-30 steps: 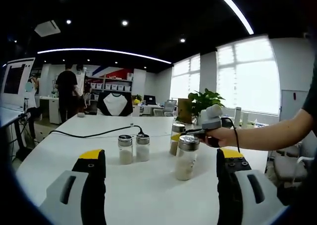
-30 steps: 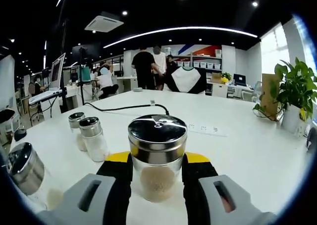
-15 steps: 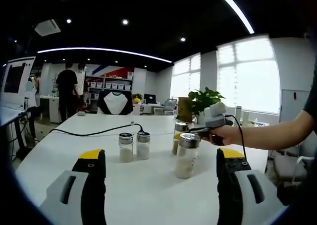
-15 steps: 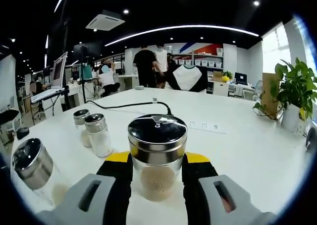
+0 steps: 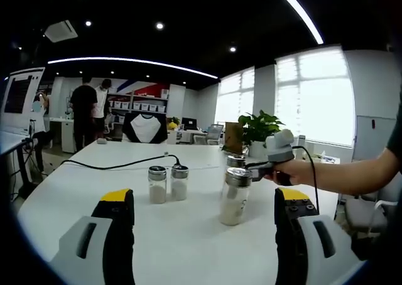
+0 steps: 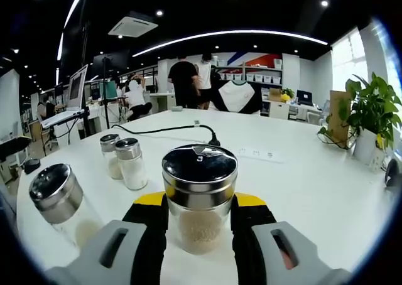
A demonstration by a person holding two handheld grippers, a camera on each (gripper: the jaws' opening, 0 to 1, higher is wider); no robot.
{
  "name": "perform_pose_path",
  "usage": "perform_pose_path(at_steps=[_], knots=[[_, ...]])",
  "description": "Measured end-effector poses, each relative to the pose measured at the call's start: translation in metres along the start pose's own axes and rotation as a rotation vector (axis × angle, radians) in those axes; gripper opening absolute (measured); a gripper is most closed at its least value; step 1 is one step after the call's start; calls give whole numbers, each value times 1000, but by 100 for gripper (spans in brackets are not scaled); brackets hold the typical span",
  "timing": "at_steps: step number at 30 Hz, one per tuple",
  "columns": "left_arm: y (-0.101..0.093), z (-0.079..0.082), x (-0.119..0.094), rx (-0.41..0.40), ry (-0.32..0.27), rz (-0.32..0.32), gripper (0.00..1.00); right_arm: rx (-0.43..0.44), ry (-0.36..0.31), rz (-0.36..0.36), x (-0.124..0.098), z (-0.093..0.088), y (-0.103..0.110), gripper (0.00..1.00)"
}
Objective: Rotate the seasoning bottle until the label or dispensing opening points toward the visible target arrow and the bottle remains upright within the marked orientation range
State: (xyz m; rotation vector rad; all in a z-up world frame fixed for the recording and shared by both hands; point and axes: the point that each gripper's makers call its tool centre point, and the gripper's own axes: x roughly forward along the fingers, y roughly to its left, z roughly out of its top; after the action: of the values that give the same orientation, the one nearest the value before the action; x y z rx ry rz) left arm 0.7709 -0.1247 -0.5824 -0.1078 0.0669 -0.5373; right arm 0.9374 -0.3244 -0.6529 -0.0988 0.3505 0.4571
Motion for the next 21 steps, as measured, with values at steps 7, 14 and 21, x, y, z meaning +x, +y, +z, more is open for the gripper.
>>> perform_pose_path(at_steps=[7, 14, 21], knots=[[-2, -1, 1, 1, 3, -5, 97, 3, 0, -1, -8, -3, 1, 37], [-2, -1, 1, 0, 1, -4, 97, 4, 6, -5, -17, -6, 3, 37], [-2, 1, 1, 2, -2, -6, 97, 2, 7, -2, -24, -8, 5, 37]])
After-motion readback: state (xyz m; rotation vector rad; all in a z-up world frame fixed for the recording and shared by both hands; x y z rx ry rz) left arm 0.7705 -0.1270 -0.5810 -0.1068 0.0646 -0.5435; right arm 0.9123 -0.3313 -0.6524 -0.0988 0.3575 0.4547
